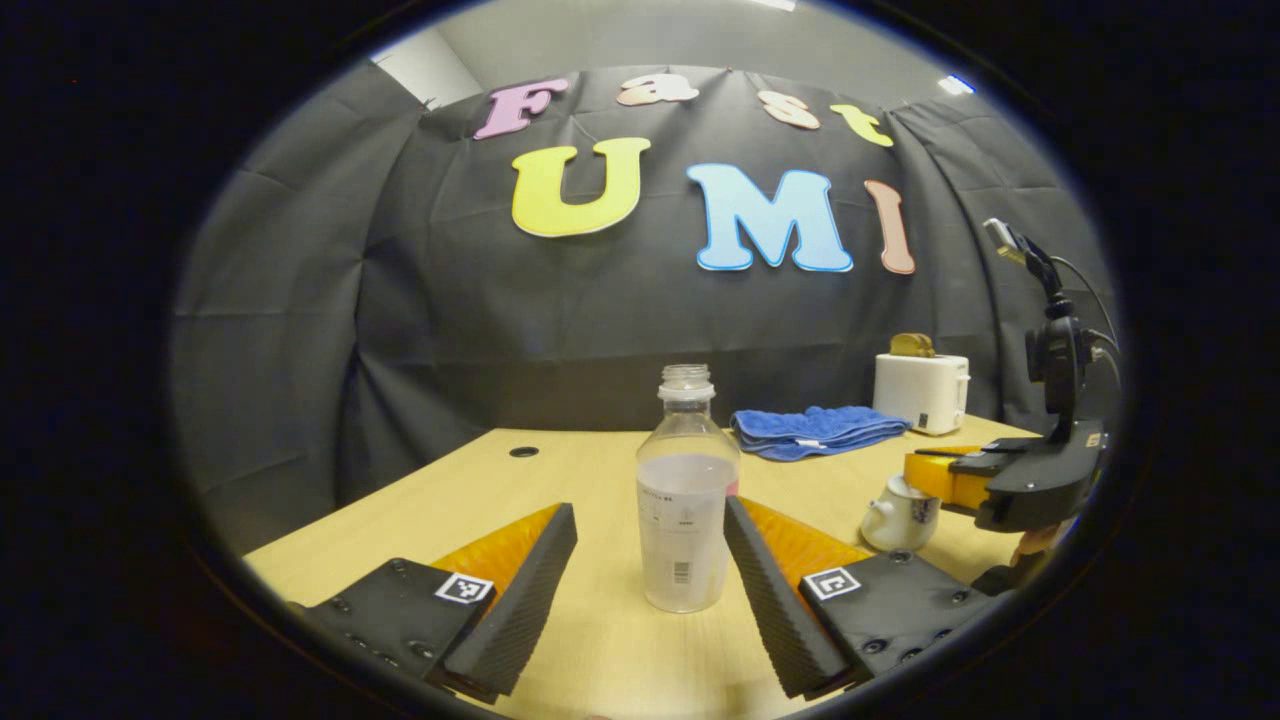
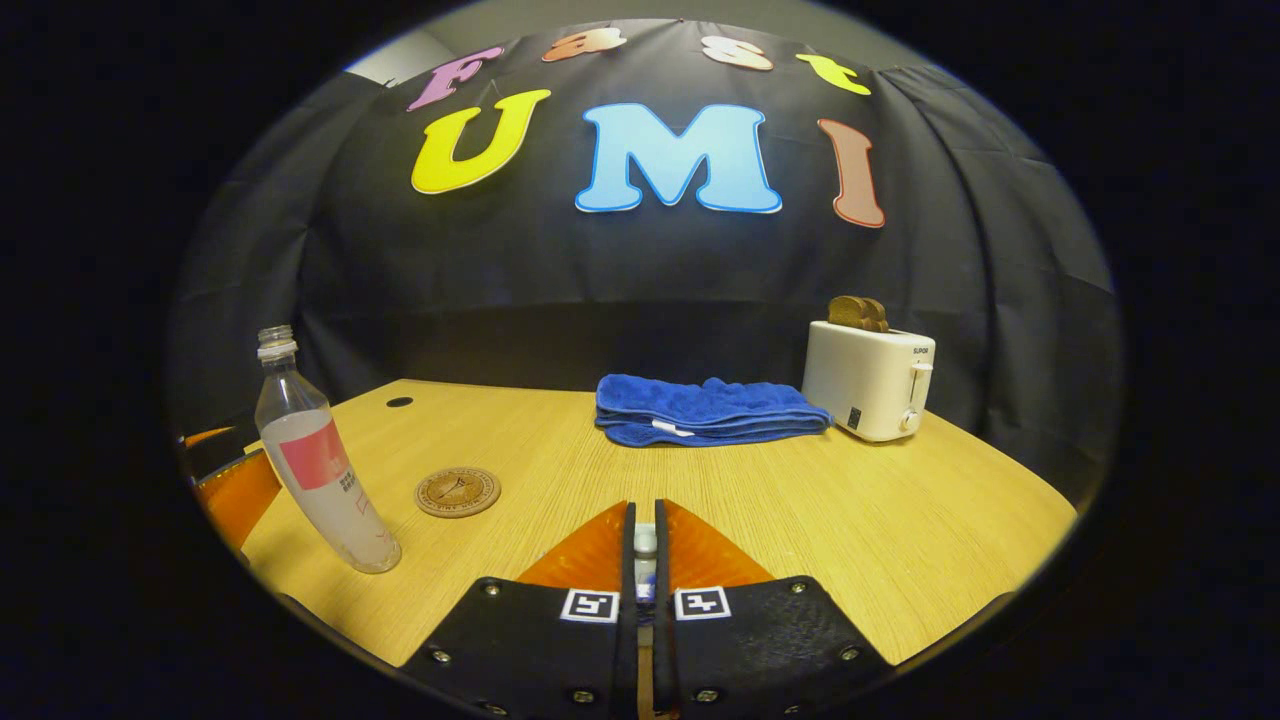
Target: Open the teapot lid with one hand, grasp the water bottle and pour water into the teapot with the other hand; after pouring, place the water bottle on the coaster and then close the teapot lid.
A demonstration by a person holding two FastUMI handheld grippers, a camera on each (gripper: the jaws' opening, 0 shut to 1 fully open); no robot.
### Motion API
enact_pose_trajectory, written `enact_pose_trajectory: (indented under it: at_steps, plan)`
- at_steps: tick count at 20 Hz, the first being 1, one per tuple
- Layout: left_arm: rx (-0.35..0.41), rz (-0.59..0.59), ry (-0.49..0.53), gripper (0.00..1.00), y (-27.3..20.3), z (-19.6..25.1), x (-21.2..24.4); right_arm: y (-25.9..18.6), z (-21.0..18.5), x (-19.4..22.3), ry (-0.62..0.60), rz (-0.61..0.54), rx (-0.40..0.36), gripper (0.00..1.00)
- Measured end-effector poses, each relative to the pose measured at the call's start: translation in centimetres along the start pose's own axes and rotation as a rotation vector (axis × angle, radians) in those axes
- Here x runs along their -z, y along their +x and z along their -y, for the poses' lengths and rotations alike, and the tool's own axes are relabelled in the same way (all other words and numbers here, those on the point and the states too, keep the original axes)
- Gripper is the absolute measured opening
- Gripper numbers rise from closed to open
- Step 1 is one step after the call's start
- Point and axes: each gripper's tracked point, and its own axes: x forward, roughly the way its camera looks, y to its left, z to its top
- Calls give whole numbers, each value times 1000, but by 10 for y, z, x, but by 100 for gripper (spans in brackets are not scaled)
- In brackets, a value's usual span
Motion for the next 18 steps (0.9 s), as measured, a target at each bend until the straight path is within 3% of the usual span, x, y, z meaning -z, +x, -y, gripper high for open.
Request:
enact_pose_trajectory:
  at_steps: [18]
  plan:
    - [30, -37, 59, 100, 36, 16, 14, -44, -3, -52, 28, 147, -28, 6]
